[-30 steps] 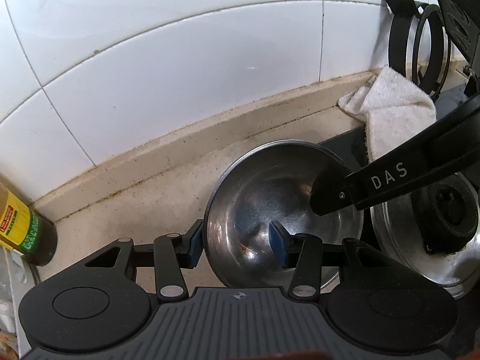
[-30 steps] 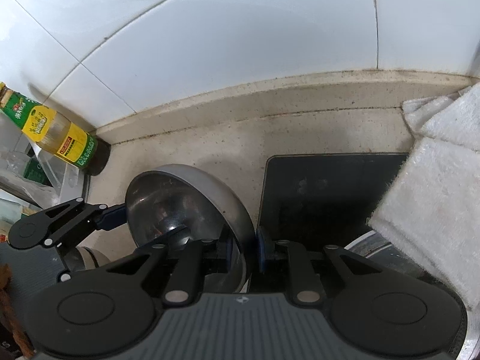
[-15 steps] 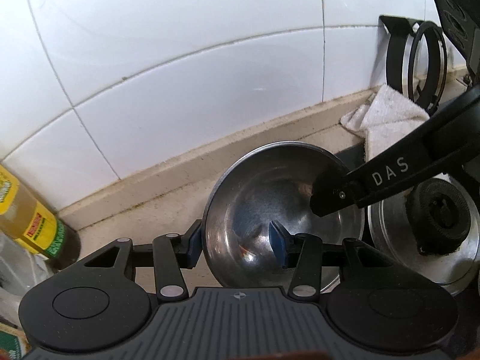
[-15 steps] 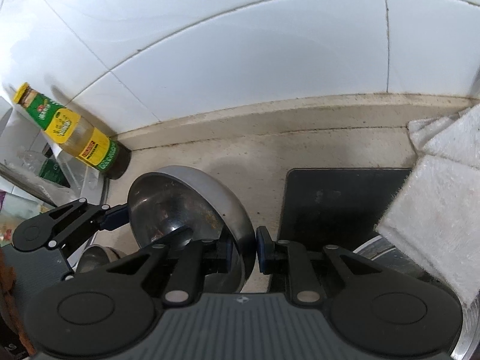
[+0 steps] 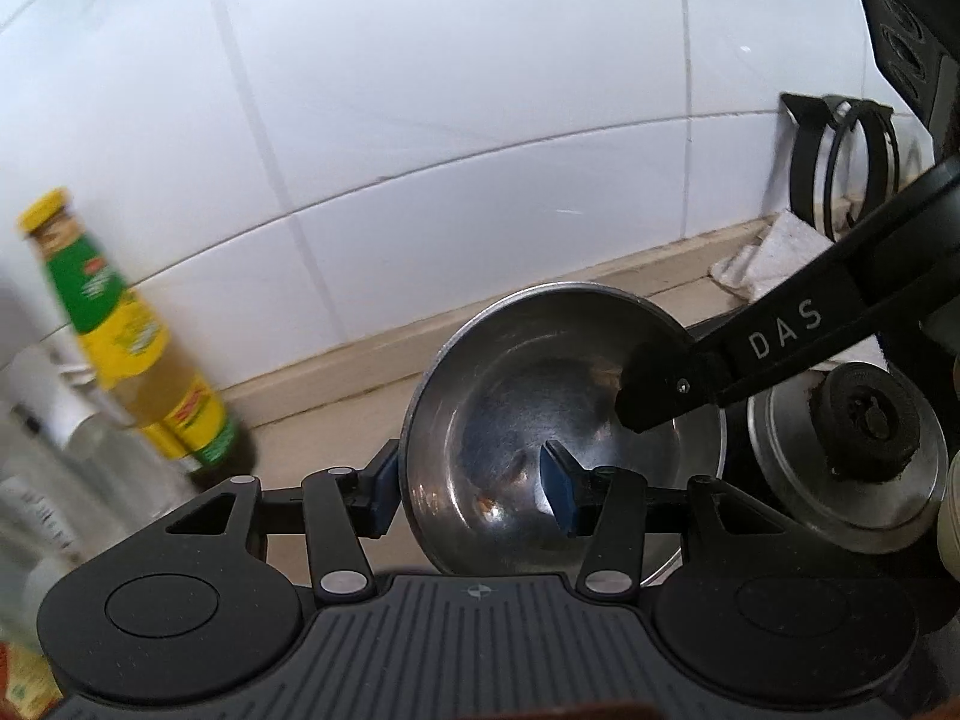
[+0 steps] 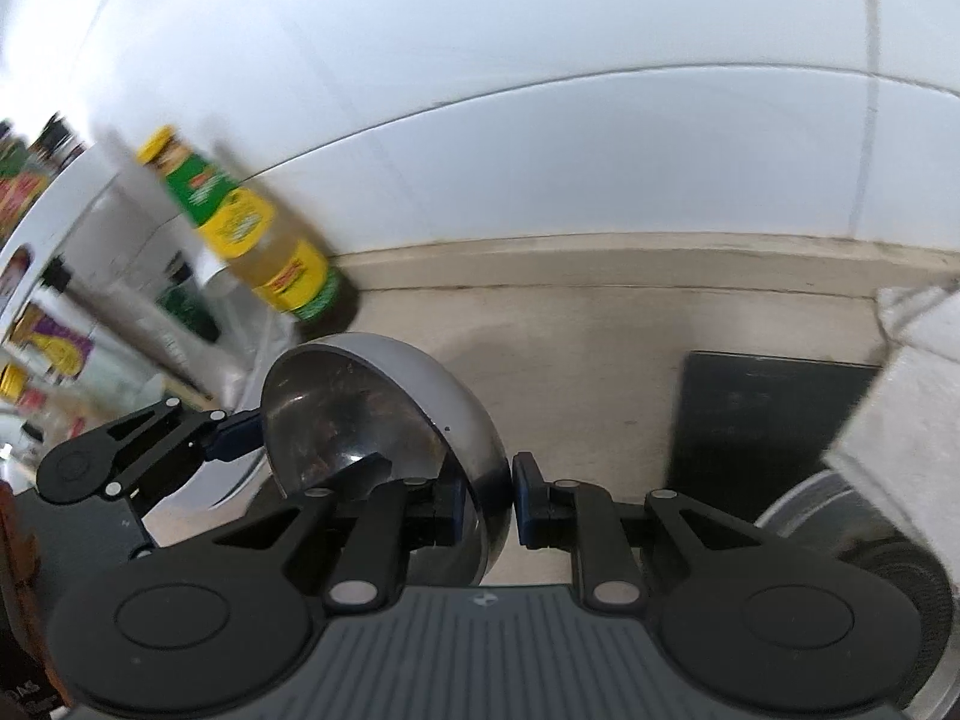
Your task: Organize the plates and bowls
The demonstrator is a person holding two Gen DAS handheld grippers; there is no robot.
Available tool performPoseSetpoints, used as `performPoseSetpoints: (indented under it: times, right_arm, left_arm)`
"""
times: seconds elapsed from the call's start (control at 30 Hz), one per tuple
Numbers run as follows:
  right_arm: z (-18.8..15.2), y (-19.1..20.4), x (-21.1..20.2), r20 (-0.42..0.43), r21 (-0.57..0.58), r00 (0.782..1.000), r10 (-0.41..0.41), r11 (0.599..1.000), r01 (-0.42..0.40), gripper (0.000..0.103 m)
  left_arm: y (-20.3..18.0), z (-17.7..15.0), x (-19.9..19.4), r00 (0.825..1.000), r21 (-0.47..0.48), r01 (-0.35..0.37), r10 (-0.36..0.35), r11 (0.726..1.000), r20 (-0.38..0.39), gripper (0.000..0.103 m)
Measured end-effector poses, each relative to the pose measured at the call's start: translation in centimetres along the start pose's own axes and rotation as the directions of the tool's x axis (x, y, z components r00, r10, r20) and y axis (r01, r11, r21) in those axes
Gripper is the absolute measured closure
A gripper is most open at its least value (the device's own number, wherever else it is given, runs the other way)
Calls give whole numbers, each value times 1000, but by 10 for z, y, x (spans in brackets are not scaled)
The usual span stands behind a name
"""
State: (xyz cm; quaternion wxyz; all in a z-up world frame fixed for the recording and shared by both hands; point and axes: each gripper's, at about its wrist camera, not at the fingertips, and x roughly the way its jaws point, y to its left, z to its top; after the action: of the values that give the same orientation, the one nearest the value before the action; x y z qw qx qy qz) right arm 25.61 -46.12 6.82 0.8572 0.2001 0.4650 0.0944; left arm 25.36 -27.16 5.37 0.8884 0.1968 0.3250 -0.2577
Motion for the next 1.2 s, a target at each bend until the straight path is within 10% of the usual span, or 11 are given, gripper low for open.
performPoseSetpoints:
  times: [0.6, 1.2]
  right_arm:
    - [-15, 99, 32, -111, -144, 989, 96, 983, -111, 86]
    - [-12, 94, 76, -195, -107, 979, 58, 991, -80, 85]
  left_arm:
    - [48, -53, -56, 993, -111, -117, 115, 987, -25, 43]
    - [63, -66, -19, 995, -121, -72, 63, 990, -83, 43]
